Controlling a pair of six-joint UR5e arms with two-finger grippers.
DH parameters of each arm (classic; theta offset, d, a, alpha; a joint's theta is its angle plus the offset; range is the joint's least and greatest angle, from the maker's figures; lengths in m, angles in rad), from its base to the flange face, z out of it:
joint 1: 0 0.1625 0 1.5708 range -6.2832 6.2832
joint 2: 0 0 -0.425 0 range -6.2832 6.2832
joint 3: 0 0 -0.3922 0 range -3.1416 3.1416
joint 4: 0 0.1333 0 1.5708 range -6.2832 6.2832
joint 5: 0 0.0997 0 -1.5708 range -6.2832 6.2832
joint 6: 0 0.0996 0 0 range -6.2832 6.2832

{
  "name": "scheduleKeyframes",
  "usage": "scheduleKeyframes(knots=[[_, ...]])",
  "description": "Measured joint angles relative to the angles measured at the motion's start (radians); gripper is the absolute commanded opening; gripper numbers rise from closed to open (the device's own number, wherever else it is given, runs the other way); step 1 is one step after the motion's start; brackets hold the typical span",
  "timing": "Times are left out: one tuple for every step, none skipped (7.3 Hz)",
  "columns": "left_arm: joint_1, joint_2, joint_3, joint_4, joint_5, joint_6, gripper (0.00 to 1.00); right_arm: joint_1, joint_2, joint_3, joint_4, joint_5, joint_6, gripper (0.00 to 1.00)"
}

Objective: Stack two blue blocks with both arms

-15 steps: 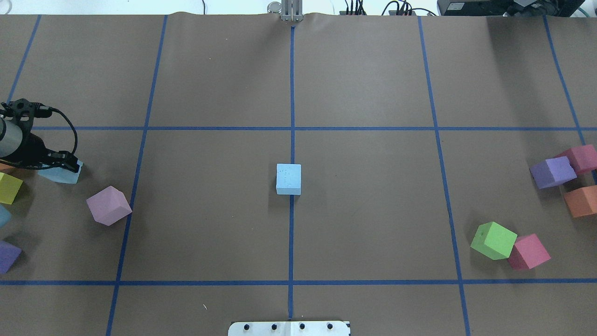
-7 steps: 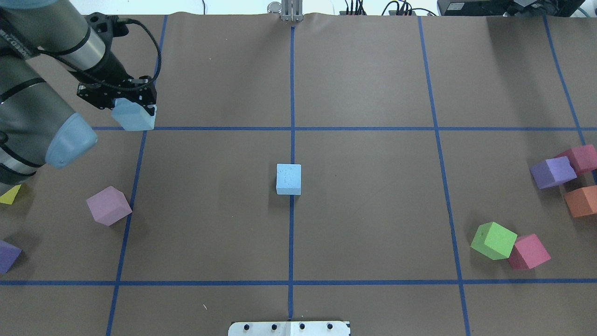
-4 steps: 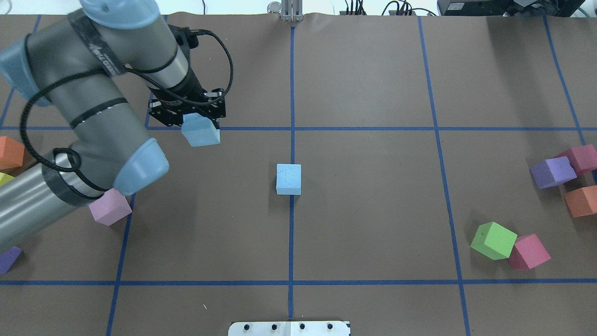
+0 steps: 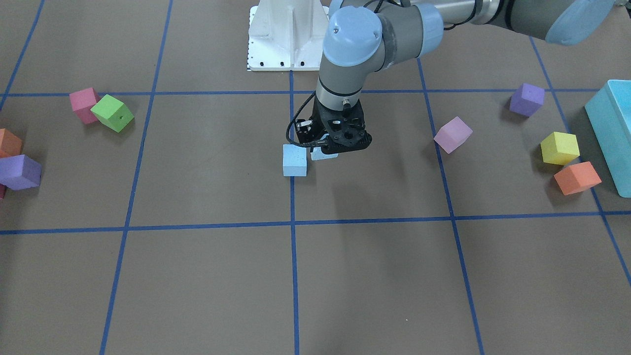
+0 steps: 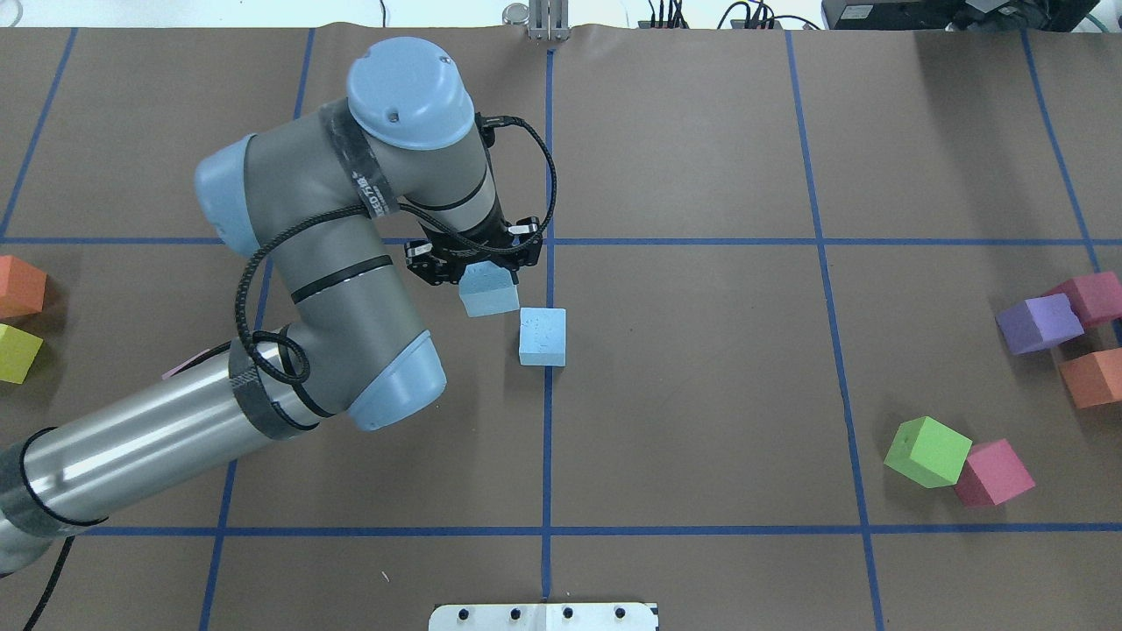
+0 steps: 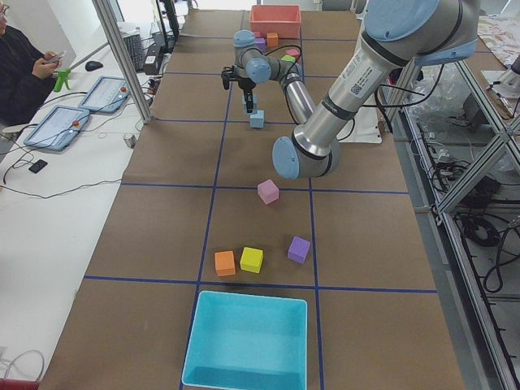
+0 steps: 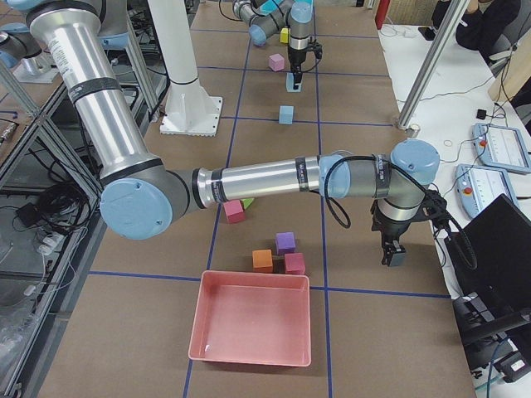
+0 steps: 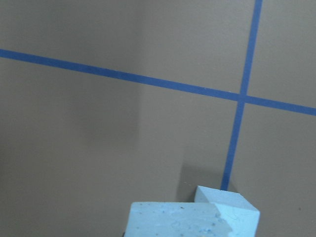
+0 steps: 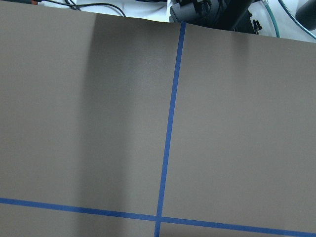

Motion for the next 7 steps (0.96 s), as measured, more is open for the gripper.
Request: scheduleKeyframes(knots=[[0.012, -0.035, 0.052, -0.019, 0.010, -0.017, 0.55, 0.000, 0.000, 0.000, 0.000, 0.000, 0.001, 1.00], [0.026, -0.056, 0.087, -0.041, 0.023, -0.031, 0.55, 0.000, 0.000, 0.000, 0.000, 0.001, 0.001, 1.00], [0.041, -0.065, 0.108, -0.057, 0.036, -0.042, 0.55, 0.000, 0.000, 0.000, 0.000, 0.001, 0.001, 1.00], [0.053, -0.068, 0.126, -0.070, 0.047, -0.046, 0.55, 0.000, 0.000, 0.000, 0.000, 0.001, 0.002, 1.00], [0.062, -0.069, 0.147, -0.089, 0.060, -0.047, 0.55, 0.000, 0.000, 0.000, 0.000, 0.001, 0.002, 1.00], [0.068, -0.069, 0.164, -0.108, 0.070, -0.044, 0.55, 0.000, 0.000, 0.001, 0.000, 0.001, 0.003, 1.00], [0.070, -0.069, 0.173, -0.118, 0.074, -0.039, 0.55, -0.001, 0.000, 0.001, 0.000, 0.001, 0.004, 1.00]])
